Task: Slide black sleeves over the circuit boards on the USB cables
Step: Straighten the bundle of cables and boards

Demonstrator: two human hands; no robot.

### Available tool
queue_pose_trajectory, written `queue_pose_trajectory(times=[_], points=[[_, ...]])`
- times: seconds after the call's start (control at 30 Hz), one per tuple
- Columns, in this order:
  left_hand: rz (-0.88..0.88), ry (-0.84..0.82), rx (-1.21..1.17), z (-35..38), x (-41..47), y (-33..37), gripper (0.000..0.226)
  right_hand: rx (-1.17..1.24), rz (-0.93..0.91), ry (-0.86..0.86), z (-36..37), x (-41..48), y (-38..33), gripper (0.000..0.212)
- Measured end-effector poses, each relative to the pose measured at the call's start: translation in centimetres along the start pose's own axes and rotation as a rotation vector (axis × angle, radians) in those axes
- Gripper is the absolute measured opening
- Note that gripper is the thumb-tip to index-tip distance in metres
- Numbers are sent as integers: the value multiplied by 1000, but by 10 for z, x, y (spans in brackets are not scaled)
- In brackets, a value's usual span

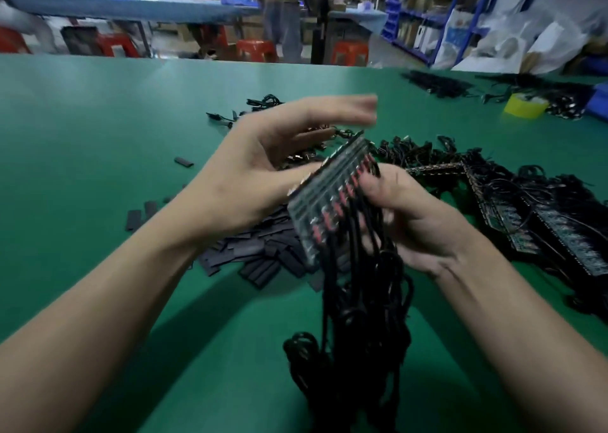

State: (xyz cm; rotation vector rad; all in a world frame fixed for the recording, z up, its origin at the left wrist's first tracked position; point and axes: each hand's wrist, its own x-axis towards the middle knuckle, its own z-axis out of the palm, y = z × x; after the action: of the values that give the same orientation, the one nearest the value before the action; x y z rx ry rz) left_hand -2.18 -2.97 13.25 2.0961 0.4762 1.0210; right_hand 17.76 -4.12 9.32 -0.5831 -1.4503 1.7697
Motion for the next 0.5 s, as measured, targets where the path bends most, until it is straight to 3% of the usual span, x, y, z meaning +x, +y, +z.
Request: queue_pose_trajectory(times=[0.1, 0.23, 0.33, 0.4, 0.47, 0.5], points=[[-118, 153, -31, 10, -25, -29, 60, 6, 38, 185, -5, -6, 11, 53], [-373, 355, -31, 14, -38, -61, 22, 54, 146, 380, -6, -10, 4, 20], [-509, 297, -286, 22, -51, -68, 49, -76, 175, 423, -4, -16, -10, 20], [-589, 242, -529, 25, -52, -71, 35, -136, 178, 411, -1, -24, -22, 20], [-599, 138, -691, 23, -58, -75, 69, -108, 185, 388, 2, -32, -35, 19], [-554, 62, -723, 23, -60, -78, 73, -80, 198, 385, 1, -35, -39, 17]])
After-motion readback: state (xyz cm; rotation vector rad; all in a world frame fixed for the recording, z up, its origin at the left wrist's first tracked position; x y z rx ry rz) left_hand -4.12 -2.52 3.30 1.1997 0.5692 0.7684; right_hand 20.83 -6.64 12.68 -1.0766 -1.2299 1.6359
